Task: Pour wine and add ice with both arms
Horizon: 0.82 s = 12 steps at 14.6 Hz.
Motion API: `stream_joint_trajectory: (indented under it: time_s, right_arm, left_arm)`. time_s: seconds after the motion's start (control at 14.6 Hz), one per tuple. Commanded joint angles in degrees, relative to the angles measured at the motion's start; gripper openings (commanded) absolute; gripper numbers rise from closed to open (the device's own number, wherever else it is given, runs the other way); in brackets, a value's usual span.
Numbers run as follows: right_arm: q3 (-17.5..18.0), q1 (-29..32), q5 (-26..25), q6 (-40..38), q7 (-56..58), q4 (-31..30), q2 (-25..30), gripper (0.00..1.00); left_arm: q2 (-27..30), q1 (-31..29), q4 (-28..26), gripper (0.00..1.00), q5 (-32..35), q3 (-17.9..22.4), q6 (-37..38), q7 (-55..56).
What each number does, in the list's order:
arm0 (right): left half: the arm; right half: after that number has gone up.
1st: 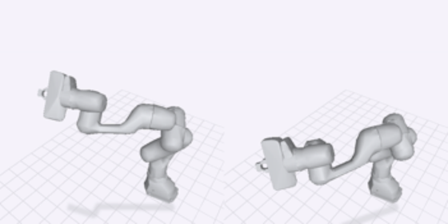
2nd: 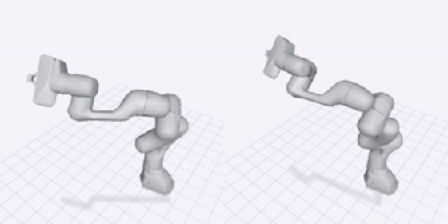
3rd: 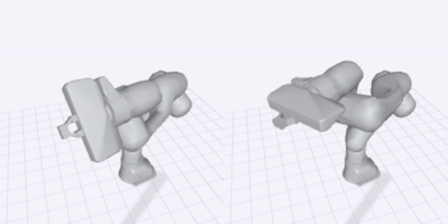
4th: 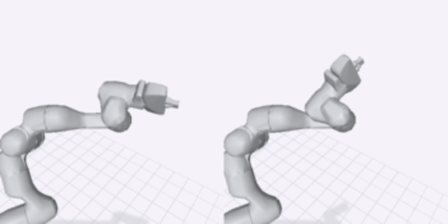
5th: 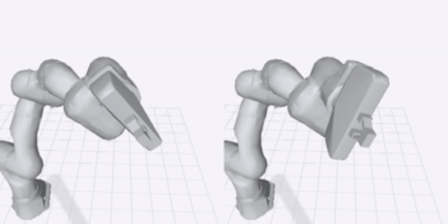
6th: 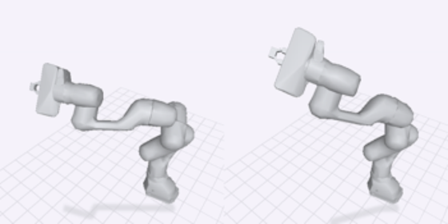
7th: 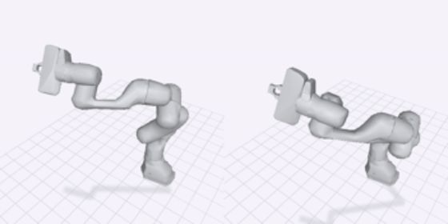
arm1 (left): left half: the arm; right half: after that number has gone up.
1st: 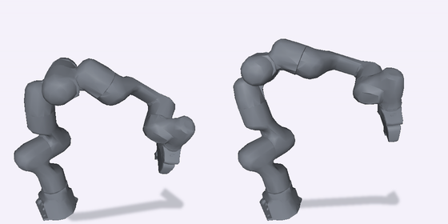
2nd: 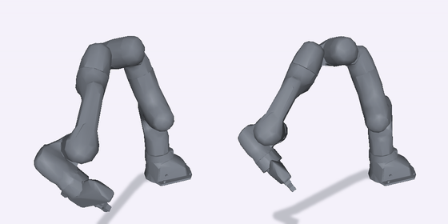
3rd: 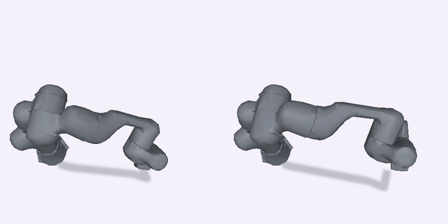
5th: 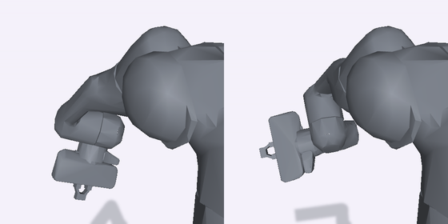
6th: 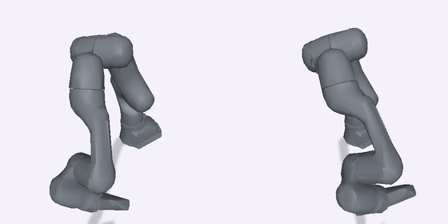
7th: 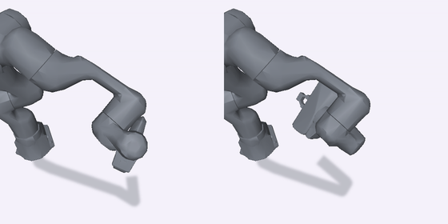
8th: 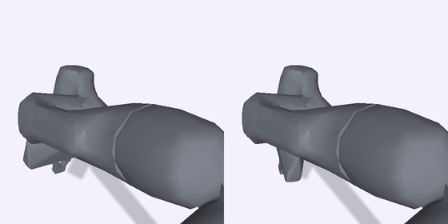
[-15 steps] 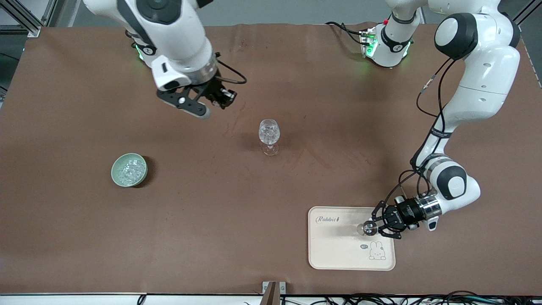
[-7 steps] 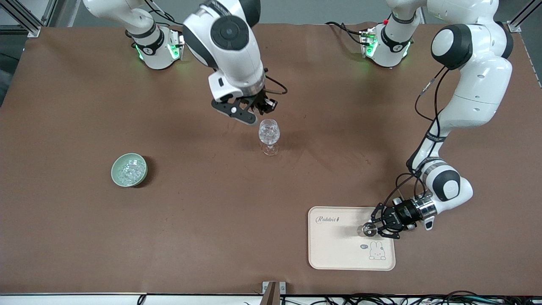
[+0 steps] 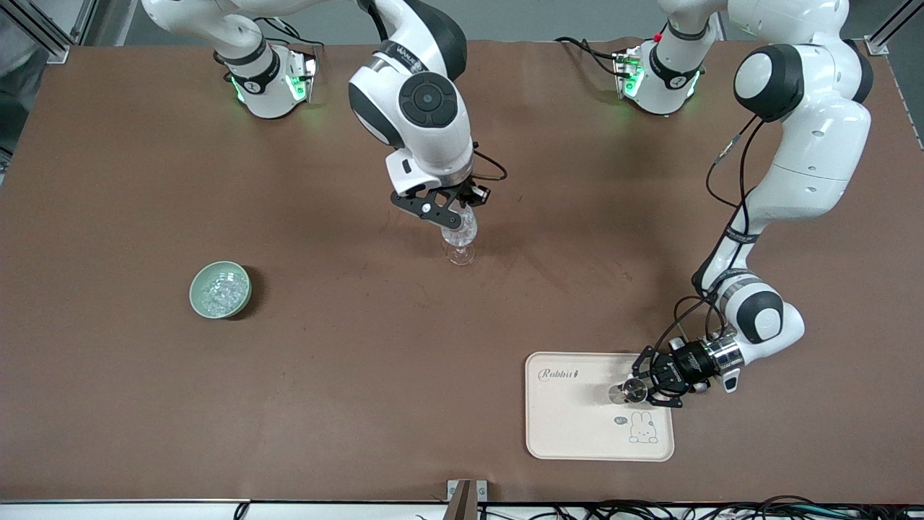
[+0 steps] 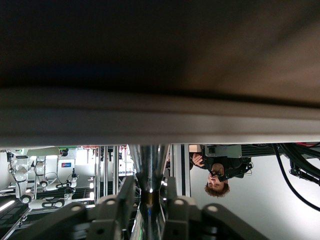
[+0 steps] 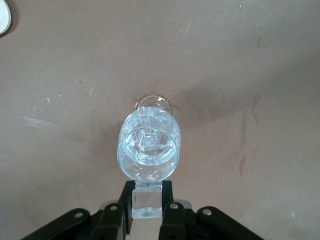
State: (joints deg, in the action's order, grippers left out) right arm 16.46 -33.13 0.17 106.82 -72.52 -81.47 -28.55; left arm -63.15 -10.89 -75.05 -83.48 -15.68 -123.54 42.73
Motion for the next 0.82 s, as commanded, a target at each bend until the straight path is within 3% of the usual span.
stream_joint_trajectory:
  time_s: [0.0, 0.21, 0.34, 0.62, 0.75]
  right_arm:
    - [-0.38, -0.45, -1.13, 0.66, -1.04, 0.09, -0.1, 0.02]
    - [-0.38, -1.24, -1.31, 1.02, -1.13, 0.17, -1.33, 0.03]
    - [-0.47, -1.33, -1.66, 1.02, -1.13, 0.17, -1.51, 0.03]
    - [-0.38, -1.33, -2.27, 1.46, -1.13, 0.09, -2.03, 0.04]
    - [-0.47, -1.33, -2.28, 1.98, -1.13, 0.09, -2.21, 0.04]
  left_arm:
    - [0.48, -0.26, 0.87, 1.0, -0.2, 0.21, 0.05, 0.24]
    - [3.02, -2.2, 0.17, 1.0, 4.43, 0.39, 0.58, 0.42]
    - [5.66, -3.86, -0.27, 1.0, 15.83, 0.48, 1.1, 3.3]
    - [13.55, -7.03, 0.25, 1.0, 42.72, 0.04, 10.75, 11.23]
    - [17.78, -7.04, 0.25, 1.0, 51.88, 0.21, 15.85, 11.23]
